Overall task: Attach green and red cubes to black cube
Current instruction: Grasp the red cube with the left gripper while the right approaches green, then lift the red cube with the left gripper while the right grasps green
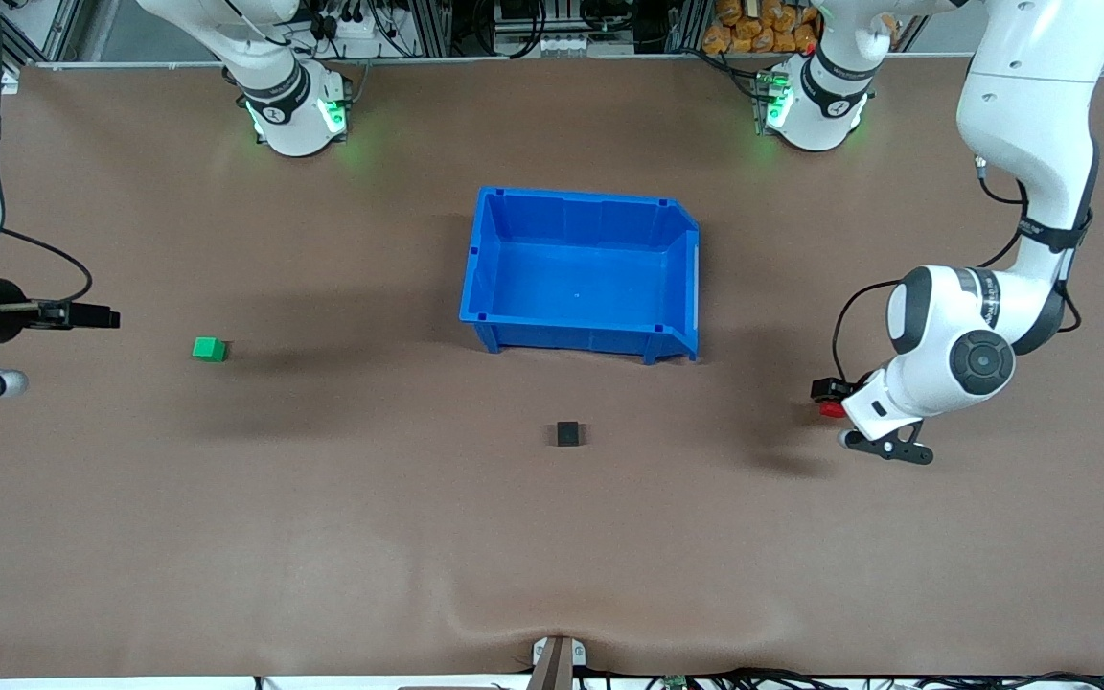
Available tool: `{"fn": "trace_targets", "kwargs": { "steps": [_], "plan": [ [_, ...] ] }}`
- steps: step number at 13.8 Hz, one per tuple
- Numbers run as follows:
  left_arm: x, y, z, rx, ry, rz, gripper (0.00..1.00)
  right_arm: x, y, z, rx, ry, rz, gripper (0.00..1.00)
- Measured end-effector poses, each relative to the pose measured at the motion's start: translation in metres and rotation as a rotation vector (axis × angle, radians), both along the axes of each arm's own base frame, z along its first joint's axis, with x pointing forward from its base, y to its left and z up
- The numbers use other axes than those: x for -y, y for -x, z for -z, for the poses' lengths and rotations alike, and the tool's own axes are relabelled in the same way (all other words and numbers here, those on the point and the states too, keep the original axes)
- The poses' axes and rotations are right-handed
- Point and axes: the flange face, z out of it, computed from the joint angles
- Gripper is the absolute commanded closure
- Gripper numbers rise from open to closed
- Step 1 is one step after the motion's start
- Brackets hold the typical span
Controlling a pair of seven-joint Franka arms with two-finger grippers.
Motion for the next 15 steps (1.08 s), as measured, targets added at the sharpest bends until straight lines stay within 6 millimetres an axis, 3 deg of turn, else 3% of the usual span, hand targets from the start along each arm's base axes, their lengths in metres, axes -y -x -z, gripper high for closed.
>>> {"fn": "trace_targets", "kwargs": {
  "steps": [3, 8, 9, 10, 11, 15],
  "plan": [
    [0.002, 0.002, 0.016, -0.011, 0.002, 0.008, 0.00, 0.010, -0.004, 0.029, -0.046, -0.004, 0.015, 0.00],
    [0.004, 0.002, 0.021, -0.012, 0.003, 0.022, 0.00, 0.025, -0.004, 0.073, -0.119, -0.012, 0.042, 0.00],
    [0.004, 0.002, 0.022, -0.012, 0.003, 0.023, 0.11, 0.028, -0.004, 0.078, -0.127, -0.013, 0.048, 0.00],
    [0.004, 0.002, 0.023, -0.012, 0.003, 0.023, 0.70, 0.030, -0.004, 0.084, -0.127, -0.012, 0.051, 0.00],
    [0.004, 0.002, 0.023, -0.013, 0.003, 0.023, 1.00, 0.031, -0.005, 0.089, -0.121, -0.011, 0.052, 0.00],
    [0.004, 0.000, 0.022, -0.007, 0.004, 0.023, 1.00, 0.030, 0.000, 0.121, -0.095, -0.006, 0.052, 0.00]
  ]
}}
